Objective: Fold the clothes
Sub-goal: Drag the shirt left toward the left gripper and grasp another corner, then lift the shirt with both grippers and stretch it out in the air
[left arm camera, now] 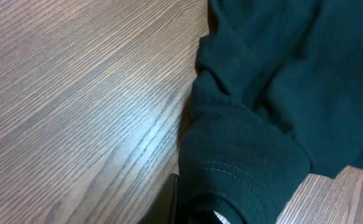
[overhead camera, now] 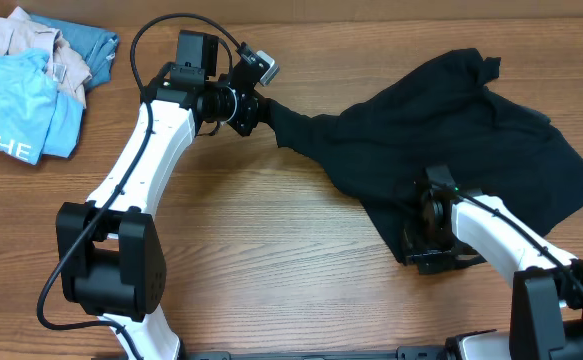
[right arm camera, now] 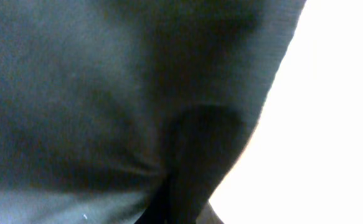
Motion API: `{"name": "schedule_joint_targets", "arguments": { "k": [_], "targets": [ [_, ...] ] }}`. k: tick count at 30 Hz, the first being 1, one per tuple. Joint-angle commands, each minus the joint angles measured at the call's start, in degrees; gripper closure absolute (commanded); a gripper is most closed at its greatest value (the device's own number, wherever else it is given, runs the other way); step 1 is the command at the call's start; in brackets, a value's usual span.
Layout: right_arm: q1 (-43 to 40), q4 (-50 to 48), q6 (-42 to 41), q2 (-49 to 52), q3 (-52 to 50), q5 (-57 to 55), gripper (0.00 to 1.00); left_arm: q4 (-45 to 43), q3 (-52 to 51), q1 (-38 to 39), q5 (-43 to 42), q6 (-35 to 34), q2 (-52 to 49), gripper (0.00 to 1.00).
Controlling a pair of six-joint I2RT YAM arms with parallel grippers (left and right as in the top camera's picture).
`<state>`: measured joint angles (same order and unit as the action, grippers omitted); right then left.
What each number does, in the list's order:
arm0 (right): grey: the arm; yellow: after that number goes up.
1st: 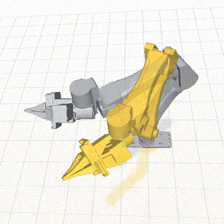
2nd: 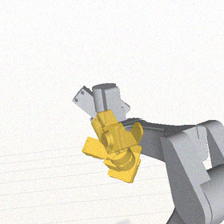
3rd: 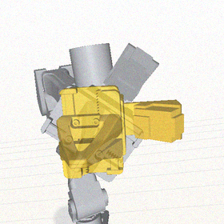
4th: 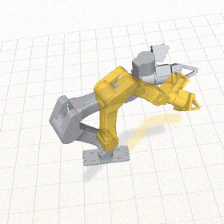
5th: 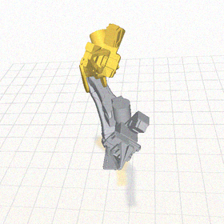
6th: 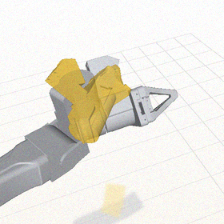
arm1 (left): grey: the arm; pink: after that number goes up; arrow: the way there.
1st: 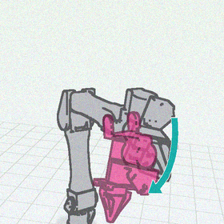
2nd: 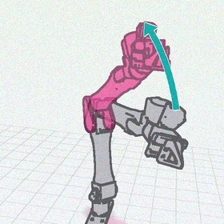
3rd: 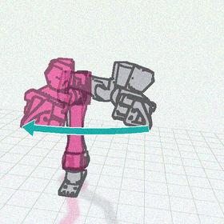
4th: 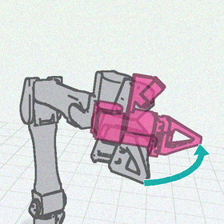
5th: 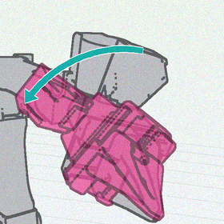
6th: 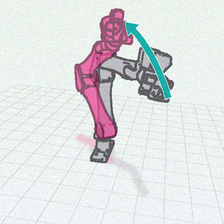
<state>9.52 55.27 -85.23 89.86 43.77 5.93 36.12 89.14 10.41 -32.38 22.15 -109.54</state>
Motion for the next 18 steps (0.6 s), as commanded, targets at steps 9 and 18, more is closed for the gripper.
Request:
{"name": "schedule_joint_targets", "arguments": {
  "k": [9,18],
  "targets": [
    [0.13,21.84,16.76,0.76,43.28,-23.39,0.96,-0.39,7.85,0.11,0.04,-8.63,11.45,0.96],
    [0.11,29.14,30.23,0.76,80.11,-28.24,0.96,-1.25,10.14,0.11,2.05,-11.10,26.56,0.96]
  ]
}}
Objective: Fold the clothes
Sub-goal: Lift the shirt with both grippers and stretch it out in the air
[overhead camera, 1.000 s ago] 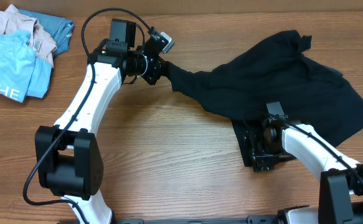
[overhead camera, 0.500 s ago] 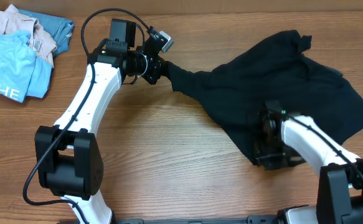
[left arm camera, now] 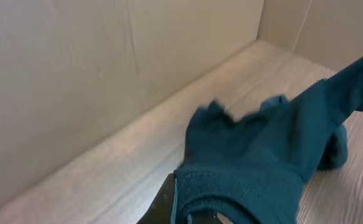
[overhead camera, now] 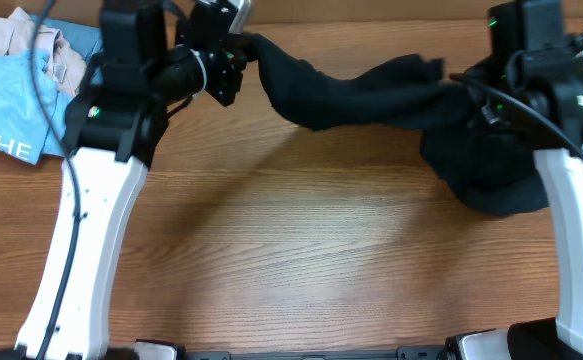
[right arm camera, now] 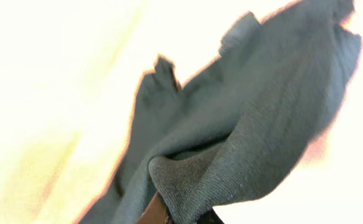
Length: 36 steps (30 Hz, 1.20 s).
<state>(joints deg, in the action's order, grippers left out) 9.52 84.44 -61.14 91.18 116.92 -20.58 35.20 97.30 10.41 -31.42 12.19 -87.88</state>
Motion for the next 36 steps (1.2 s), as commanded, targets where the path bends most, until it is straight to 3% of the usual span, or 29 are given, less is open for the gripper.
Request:
{"name": "schedule_joint_targets", "arguments": {
  "k": [1,8,11,14,18,28,36],
  "targets": [
    [0.11,-0.09,7.32,-0.55,9.18,-1.73,0.96,-0.33,1.99,0.11,2.27,-1.81,6.36,0.96],
    [0.11,-3.98,12.00,-0.55,17.42,1.40,0.96,0.50,1.99,0.11,13.68,-5.35,14.58,0.96],
    [0.13,-8.24,14.97,-0.52,17.57,9.81,0.96,2.64,1.99,0.11,16.06,-7.72,17.99,0.96],
    [0.13,-13.97,16.65,-0.50,17.57,19.12,0.96,5.40,1.99,0.11,24.76,-12.70,22.14,0.96],
    [0.13,-18.10,16.65,-0.42,17.57,25.42,0.96,6.16,1.99,0.13,21.22,-15.87,24.55,0.96],
    [0.13,-23.32,16.63,-0.46,17.86,26.29,0.96,6.34,5.97,0.13,27.87,-16.04,28.76,0.96],
    [0.17,-19.74,18.14,-3.76,17.90,24.92,0.96,18.64,14.75,0.11,36.76,-22.01,28.70,0.96]
  ]
}}
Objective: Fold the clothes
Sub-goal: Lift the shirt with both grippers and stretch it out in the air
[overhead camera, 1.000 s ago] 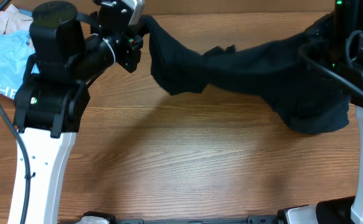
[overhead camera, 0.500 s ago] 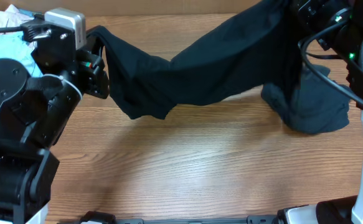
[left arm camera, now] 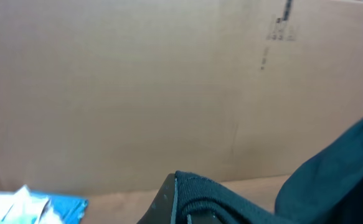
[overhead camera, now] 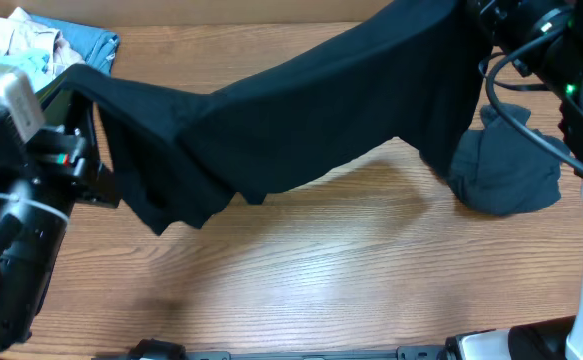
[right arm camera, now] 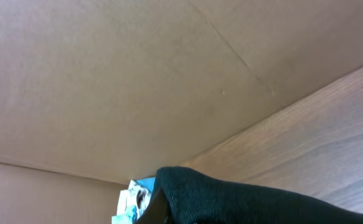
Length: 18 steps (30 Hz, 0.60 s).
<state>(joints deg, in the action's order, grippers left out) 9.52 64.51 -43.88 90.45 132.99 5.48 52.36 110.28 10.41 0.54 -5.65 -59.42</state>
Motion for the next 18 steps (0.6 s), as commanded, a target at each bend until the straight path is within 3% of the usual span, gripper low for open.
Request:
{"name": "schedule_joint_targets", "arguments": {
  "k": [1,7,18],
  "targets": [
    [0.17,0.52,0.85,-3.15,1.84,-2.16,0.96,2.38,1.79,0.11,5.66,-5.38,-0.02,0.96],
    [0.17,-1.01,-1.33,-2.95,1.84,-8.87,0.96,3.06,5.86,0.13,14.01,-6.27,-9.27,0.96],
    [4.28,1.84,-0.66,-3.80,2.14,-11.96,0.96,20.63,22.45,0.13,11.85,-10.10,-12.85,0.96]
  ]
}}
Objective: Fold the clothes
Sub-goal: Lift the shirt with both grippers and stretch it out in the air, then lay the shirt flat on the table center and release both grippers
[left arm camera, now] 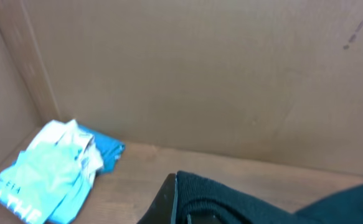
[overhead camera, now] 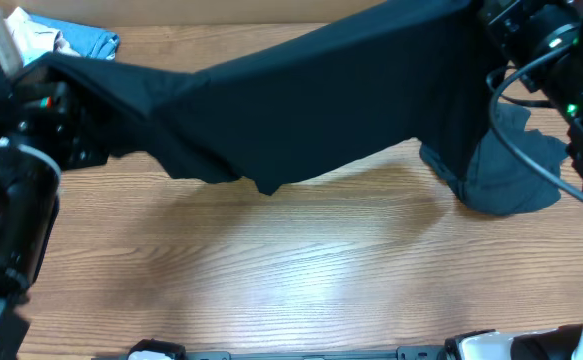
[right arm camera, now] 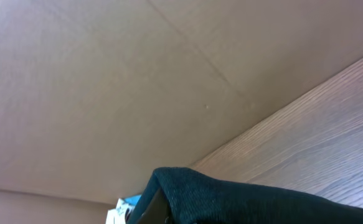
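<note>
A black garment point(overhead camera: 301, 100) hangs stretched in the air across the table, high toward the overhead camera. My left gripper point(overhead camera: 56, 75) is shut on its left end, my right gripper point(overhead camera: 486, 15) on its right end. Its lower right part point(overhead camera: 501, 180) still rests bunched on the wood. In the left wrist view the black hem point(left arm camera: 231, 199) wraps over my fingers. The right wrist view shows the same black cloth point(right arm camera: 231, 199) folded over my fingers, with the cardboard wall behind.
A pile of light-blue and beige clothes point(overhead camera: 51, 35) lies at the table's far left corner; it shows as a light-blue shirt point(left arm camera: 50, 168) in the left wrist view. Cardboard walls point(left arm camera: 200, 74) close off the back. Wood table point(overhead camera: 291, 270) below.
Both arms still hold the garment up. The left end has risen and pulled further left, so the cloth is stretched flatter and its hanging left edge is higher over the table.
The black garment lay spread on the right of the table, my left gripper shut on its left tip, my right at its near edge. Then both grippers held it bunched near the back. Later it hung lifted and spread between raised arms, now tauter.
</note>
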Motion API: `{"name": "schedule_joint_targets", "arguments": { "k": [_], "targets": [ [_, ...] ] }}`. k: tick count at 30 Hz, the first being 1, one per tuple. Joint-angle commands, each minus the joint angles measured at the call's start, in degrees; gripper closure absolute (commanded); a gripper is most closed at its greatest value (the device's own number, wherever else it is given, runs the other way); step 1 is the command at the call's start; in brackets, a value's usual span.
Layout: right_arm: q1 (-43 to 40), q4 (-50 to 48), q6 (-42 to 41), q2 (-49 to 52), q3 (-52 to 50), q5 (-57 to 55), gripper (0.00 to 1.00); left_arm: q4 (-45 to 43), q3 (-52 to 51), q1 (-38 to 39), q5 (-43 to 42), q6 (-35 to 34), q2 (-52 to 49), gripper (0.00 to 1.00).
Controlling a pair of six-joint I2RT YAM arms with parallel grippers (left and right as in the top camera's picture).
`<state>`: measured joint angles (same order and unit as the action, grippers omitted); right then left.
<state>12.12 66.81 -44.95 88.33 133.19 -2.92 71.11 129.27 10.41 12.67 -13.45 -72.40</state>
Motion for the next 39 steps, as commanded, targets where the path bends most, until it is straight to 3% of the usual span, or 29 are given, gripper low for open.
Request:
{"name": "schedule_joint_targets", "arguments": {
  "k": [1,6,10,13,18,24,28,33,39],
  "targets": [
    [2.12,-0.48,0.44,-1.99,2.34,-3.96,0.96,2.80,4.79,0.13,-0.52,-2.45,0.13,0.96],
    [2.12,-2.78,-0.04,-0.70,3.02,-3.93,0.96,3.34,5.88,0.11,2.71,-3.08,-1.92,0.96],
    [1.97,-6.05,-0.02,6.88,3.02,-3.93,0.96,-0.57,5.86,0.09,6.27,-2.25,-13.38,0.96],
    [1.57,-9.53,2.47,13.51,3.02,-4.07,0.96,-9.53,5.86,0.00,6.10,1.81,-25.11,0.96],
    [1.57,-18.93,7.54,16.63,3.19,-4.17,0.96,-20.20,5.99,-0.26,6.23,9.46,-30.95,0.96],
    [3.08,-9.05,7.45,10.73,3.43,-4.13,0.96,-5.84,6.34,0.90,5.29,4.28,-20.85,0.96],
    [8.83,-1.60,6.86,3.54,3.43,-4.15,0.96,3.26,6.34,14.03,6.45,-0.48,-9.60,0.96],
    [11.30,-1.84,5.53,-4.35,3.43,-4.09,0.96,7.69,6.36,28.13,17.59,-6.56,-2.91,0.96],
    [11.28,-5.44,3.98,0.39,3.43,-8.15,0.95,7.43,6.32,26.43,35.39,-7.63,-8.79,0.96]
  ]
}}
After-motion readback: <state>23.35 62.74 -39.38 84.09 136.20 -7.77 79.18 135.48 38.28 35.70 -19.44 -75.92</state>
